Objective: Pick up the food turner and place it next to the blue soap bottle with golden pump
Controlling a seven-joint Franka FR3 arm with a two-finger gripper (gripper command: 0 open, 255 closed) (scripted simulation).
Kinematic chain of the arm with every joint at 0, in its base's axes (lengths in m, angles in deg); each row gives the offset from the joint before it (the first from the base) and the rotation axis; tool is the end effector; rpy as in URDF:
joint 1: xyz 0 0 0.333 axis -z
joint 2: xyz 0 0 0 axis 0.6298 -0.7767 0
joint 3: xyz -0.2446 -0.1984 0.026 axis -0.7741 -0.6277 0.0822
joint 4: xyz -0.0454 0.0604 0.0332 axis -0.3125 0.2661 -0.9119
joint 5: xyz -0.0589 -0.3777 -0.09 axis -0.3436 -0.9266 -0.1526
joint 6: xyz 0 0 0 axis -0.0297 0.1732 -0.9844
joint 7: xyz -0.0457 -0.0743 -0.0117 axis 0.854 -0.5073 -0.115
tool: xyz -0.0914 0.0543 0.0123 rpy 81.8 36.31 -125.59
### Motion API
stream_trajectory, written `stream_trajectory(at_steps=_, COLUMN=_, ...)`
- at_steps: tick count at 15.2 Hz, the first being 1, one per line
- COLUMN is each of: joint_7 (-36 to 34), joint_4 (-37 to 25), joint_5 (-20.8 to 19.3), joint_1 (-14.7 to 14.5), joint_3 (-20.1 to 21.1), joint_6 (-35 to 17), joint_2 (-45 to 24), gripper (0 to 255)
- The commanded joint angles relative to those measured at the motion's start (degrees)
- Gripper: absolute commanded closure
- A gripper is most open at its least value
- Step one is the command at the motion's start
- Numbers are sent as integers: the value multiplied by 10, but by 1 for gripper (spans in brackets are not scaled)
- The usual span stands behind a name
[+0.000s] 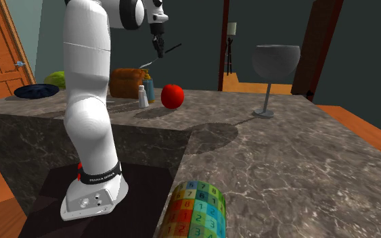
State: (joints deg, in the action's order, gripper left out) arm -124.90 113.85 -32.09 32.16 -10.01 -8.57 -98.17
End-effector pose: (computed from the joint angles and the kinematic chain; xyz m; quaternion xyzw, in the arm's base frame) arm 0.3460 0.4841 0.6193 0.9553 -0.2937 0.0317 0.0097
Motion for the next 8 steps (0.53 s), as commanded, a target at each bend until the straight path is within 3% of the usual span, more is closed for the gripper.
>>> stream_trajectory(at_steps=1, joint_7=2, joint_4=23, joint_5=6, joint_1=8, joint_3=0, joint_6=-19, joint_2=8, gripper=255)
stream_trajectory(at_steps=8, joint_7=5, joint_4=93, joint_5=20, joint_1=26, joint_3=0, joint_6=-79, joint_2=24, gripper=255)
